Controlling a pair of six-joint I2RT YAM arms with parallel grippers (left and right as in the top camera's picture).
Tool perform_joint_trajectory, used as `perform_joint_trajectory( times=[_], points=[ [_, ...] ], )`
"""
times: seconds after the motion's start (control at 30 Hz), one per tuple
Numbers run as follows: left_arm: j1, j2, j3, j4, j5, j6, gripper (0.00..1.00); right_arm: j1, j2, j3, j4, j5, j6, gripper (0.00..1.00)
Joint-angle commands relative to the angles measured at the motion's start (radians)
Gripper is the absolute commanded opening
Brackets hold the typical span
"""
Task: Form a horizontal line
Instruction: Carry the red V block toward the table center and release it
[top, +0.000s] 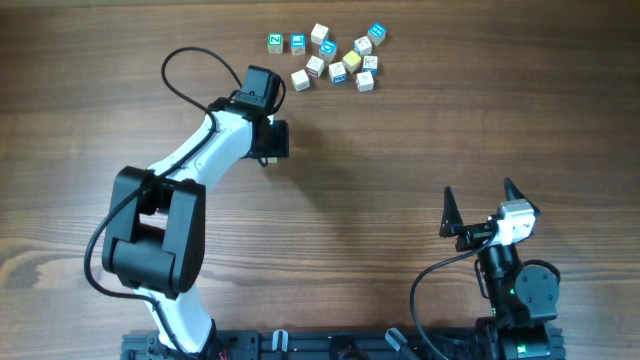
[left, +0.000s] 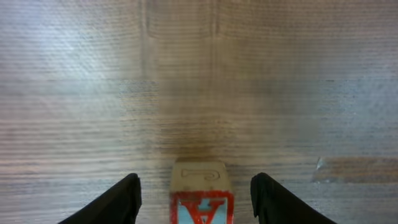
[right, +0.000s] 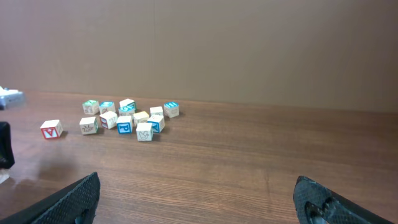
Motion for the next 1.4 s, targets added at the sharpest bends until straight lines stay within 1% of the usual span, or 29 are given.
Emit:
perform_joint_trajectory(
  times=[0.0, 0.07, 0.13, 0.23, 0.37, 0.57, 0.73, 0.87, 1.0, 1.1, 1.13, 1.3, 1.37],
  points=[
    [0.016, -0.009, 0.166, -0.026, -0.044, -0.006, 0.60, -0.005, -0.005, -0.001, 0.002, -0.005, -0.011, 1.00],
    [0.023, -0.009, 0.269, -0.043, -0.047, -0.029, 0.60, -0.005, -0.005, -0.001, 0.002, -0.005, -0.011, 1.00],
    [0.027, -0.009, 0.350, -0.043, -0.053, -0.047, 0.68, -0.005, -0.005, -0.001, 0.002, -0.005, -0.011, 1.00],
    [0.036, -0.009, 0.435, -0.038, -0.066, -0.130, 0.71, -0.005, -0.005, -0.001, 0.002, -0.005, -0.011, 1.00],
    [0.040, 0.003, 0.446, -0.004, -0.066, -0.180, 0.71, -0.005, -0.005, -0.001, 0.002, -0.005, -0.011, 1.00],
    [0.040, 0.118, 0.445, -0.002, -0.068, -0.180, 0.71, -0.005, -0.005, -0.001, 0.002, -0.005, -0.011, 1.00],
    [0.040, 0.219, 0.445, 0.000, -0.145, -0.180, 0.70, -0.005, -0.005, -0.001, 0.002, -0.005, -0.011, 1.00],
    [0.041, 0.274, 0.444, 0.000, -0.145, -0.180, 0.70, -0.005, -0.005, -0.001, 0.002, -0.005, -0.011, 1.00],
    [0.049, 0.305, 0.444, 0.027, -0.144, -0.180, 0.66, -0.005, -0.005, -0.001, 0.002, -0.005, -0.011, 1.00],
    [0.052, 0.322, 0.444, 0.045, -0.144, -0.180, 0.56, -0.005, -0.005, -0.001, 0.002, -0.005, -0.011, 1.00],
    [0.053, 0.332, 0.444, 0.045, -0.144, -0.180, 0.54, -0.005, -0.005, -0.001, 0.002, -0.005, -0.011, 1.00],
    [0.053, 0.359, 0.444, 0.072, -0.145, -0.180, 0.52, -0.005, -0.005, -0.001, 0.002, -0.005, -0.011, 1.00],
    [0.054, 0.359, 0.444, 0.099, -0.145, -0.180, 0.46, -0.005, -0.005, -0.001, 0.002, -0.005, -0.011, 1.00]
  ],
)
